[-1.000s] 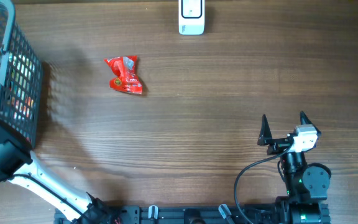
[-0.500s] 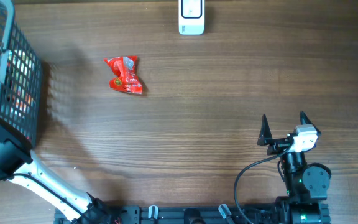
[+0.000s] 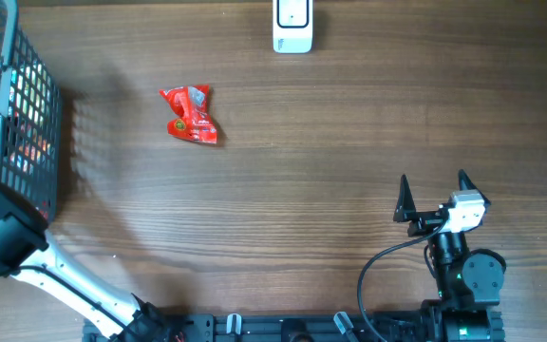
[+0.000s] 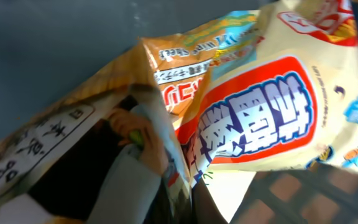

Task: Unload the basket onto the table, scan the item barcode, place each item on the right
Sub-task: 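Grasp the white wet-wipe pack with the left gripper and lift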

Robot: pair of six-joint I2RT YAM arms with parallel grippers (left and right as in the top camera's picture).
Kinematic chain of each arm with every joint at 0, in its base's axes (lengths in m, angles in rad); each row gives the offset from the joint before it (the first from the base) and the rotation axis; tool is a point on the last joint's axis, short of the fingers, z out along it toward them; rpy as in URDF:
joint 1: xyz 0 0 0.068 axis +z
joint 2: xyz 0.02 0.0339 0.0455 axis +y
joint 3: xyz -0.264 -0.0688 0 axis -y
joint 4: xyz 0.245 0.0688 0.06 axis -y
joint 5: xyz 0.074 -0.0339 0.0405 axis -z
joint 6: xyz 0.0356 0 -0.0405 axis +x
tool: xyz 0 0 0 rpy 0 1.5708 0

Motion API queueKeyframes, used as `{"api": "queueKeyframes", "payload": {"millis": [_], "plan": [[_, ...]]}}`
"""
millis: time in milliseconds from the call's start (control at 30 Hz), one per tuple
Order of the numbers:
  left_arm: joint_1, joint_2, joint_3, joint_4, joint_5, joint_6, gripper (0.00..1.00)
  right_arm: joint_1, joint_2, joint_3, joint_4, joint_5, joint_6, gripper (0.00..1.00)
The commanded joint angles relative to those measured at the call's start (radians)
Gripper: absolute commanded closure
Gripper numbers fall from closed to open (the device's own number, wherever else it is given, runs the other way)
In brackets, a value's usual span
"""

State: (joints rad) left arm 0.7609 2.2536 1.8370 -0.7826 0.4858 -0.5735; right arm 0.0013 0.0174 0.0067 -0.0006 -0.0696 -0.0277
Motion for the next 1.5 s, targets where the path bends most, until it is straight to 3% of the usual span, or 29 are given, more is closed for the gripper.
{"api": "queueKeyframes", "payload": {"millis": [0,267,1067,1267,1467], "plan": [[0.044,-0.061,-0.008,0.032,0.281,0.05,0.96,0.004,-0.007,-0.002,0.002,0.014,0.008,0.0],[0.102,-0.124,-0.008,-0.036,0.368,0.09,0.96,0.004,-0.007,-0.002,0.002,0.014,0.008,0.0],[0.104,-0.519,-0.008,-0.042,0.318,0.034,0.96,0.004,-0.007,-0.002,0.002,0.014,0.008,0.01],[0.03,-0.581,-0.008,-0.119,0.344,0.035,0.96,0.004,-0.007,-0.002,0.002,0.014,0.008,0.0],[-0.159,-0.581,-0.008,-0.213,0.264,0.039,0.96,0.004,-0.007,-0.002,0.002,0.014,0.008,0.0]]}}
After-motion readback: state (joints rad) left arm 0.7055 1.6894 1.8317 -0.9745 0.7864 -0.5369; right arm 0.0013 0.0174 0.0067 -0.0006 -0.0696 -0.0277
